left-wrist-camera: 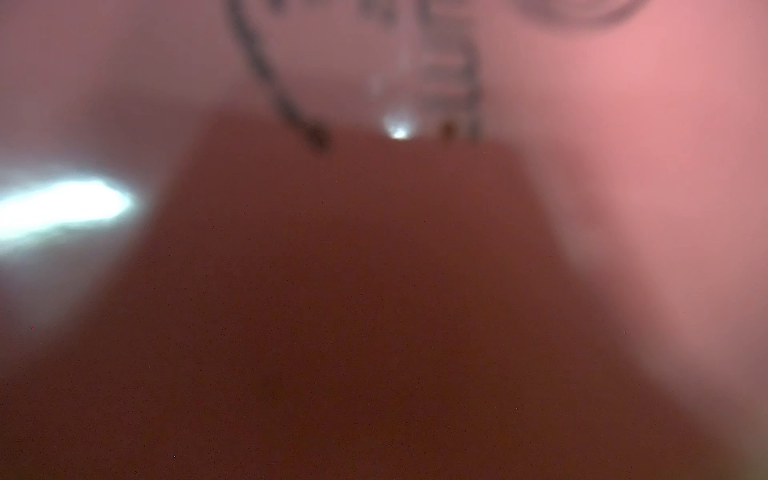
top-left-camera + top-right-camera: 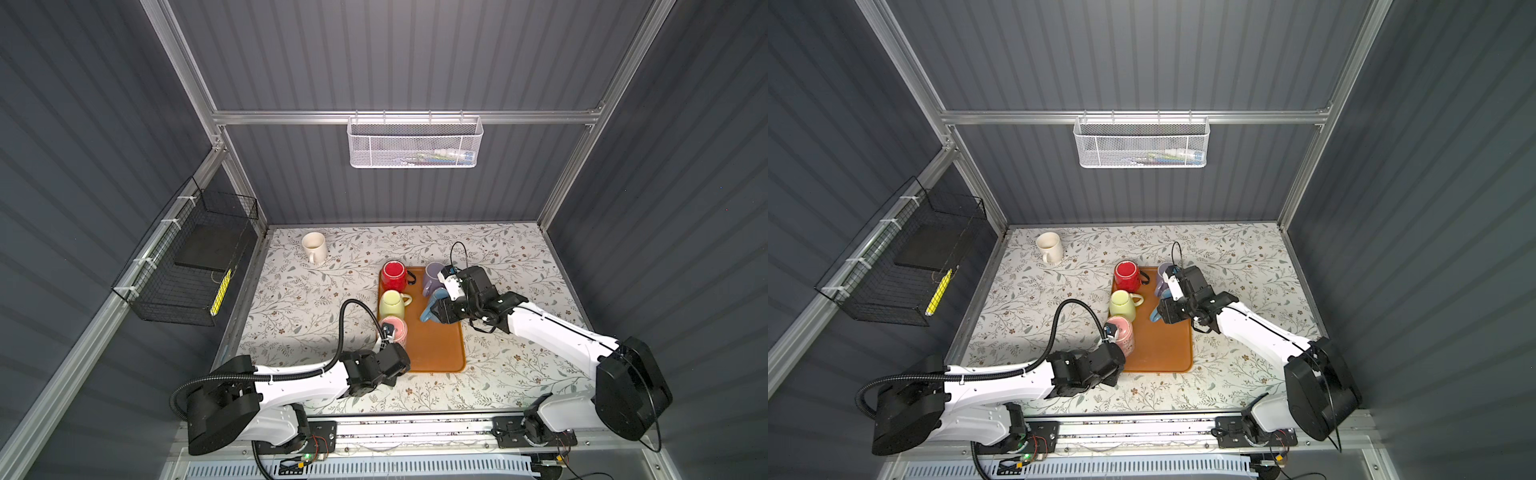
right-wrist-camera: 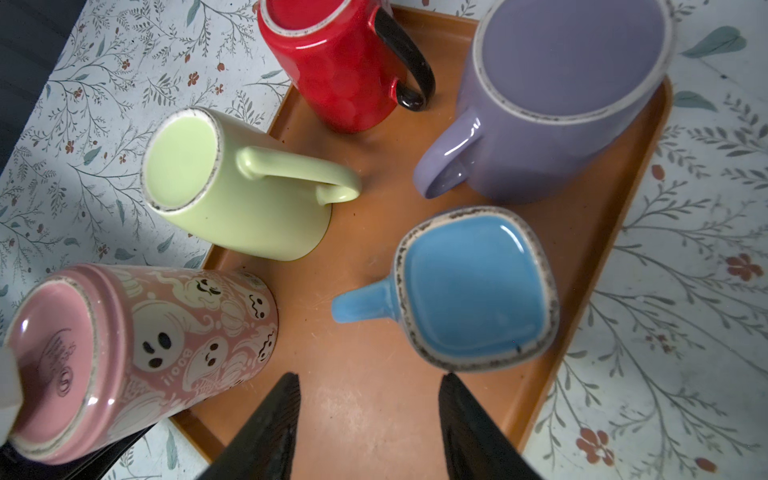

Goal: Turn the mug right side up
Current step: 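Lower the left gripper onto the pink mug and close on its handle, then lift the pink ghost mug off the tray with the left gripper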

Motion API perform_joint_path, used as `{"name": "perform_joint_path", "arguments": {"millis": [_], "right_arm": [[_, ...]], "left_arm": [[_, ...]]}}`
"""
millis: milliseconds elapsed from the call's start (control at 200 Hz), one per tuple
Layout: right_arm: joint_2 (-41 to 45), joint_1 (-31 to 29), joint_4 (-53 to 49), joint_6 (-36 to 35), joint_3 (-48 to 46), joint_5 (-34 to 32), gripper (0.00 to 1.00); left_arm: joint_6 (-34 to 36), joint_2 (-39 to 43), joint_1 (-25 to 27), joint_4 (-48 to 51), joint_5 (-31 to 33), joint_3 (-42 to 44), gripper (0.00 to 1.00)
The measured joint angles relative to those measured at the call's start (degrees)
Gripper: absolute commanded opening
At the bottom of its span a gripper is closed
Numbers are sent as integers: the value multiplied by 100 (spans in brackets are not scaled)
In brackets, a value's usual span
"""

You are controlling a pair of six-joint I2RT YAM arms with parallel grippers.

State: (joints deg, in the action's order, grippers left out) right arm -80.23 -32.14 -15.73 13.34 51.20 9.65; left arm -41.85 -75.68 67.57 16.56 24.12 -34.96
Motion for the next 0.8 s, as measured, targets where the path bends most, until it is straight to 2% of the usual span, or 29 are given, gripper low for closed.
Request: {"name": "perform_joint_path", "arguments": {"millis": [190, 515, 800], "right_arm": [[0, 20, 50, 15, -9, 31, 55], [0, 24, 114, 17, -42, 37, 55], [0, 50, 111, 17, -42, 35, 55]], "left_arm": [[26, 2, 0, 188, 107, -118, 0], [175, 179, -74, 315, 160, -170, 0], [514, 767, -549, 498, 118, -173, 0]]}}
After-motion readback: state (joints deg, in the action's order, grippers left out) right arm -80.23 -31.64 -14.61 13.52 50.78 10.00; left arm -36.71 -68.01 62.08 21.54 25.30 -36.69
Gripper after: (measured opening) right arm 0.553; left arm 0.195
